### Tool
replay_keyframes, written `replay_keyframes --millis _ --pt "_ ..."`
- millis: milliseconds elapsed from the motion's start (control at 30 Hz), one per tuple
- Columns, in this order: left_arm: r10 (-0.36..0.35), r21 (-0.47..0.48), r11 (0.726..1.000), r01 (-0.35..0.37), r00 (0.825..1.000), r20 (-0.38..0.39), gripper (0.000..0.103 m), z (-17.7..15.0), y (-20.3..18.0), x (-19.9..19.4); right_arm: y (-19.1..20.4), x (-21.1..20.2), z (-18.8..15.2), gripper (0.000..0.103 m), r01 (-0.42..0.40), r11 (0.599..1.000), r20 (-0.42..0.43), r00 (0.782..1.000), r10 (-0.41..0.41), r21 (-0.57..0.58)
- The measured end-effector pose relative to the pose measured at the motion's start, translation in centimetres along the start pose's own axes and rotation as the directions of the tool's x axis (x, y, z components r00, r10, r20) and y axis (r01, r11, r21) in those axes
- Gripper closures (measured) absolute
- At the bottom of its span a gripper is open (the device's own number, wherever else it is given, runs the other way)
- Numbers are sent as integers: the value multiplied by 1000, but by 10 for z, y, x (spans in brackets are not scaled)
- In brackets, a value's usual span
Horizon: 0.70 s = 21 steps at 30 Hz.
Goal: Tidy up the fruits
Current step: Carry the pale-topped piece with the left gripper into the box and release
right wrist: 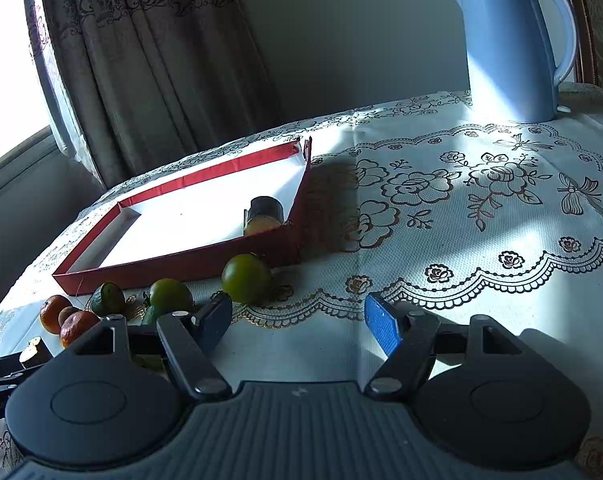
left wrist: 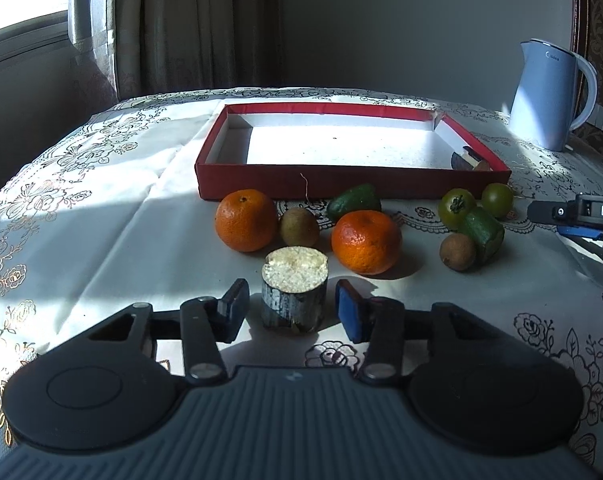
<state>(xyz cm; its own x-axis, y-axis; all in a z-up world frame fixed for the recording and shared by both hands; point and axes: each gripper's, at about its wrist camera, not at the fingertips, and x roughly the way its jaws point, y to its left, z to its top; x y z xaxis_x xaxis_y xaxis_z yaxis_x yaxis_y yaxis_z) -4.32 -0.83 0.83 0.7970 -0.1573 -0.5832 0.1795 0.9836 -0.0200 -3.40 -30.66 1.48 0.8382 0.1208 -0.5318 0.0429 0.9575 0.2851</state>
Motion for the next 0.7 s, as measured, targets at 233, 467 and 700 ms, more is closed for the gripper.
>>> replay_keyframes --millis 233,467,700 --pt "6 11 1000 -6 1000 -1 72 3 -3 -2 0 0 0 30 -2 1000 0 1000 2 0" --pt "1 43 999 -5 996 89 72 31 -9 -22 0 0 0 30 -2 1000 0 1000 2 1" --pt "48 52 997 -55 990 132 72 82 -11 7 -1 0 -1 30 -9 1000 -2 1000 9 12"
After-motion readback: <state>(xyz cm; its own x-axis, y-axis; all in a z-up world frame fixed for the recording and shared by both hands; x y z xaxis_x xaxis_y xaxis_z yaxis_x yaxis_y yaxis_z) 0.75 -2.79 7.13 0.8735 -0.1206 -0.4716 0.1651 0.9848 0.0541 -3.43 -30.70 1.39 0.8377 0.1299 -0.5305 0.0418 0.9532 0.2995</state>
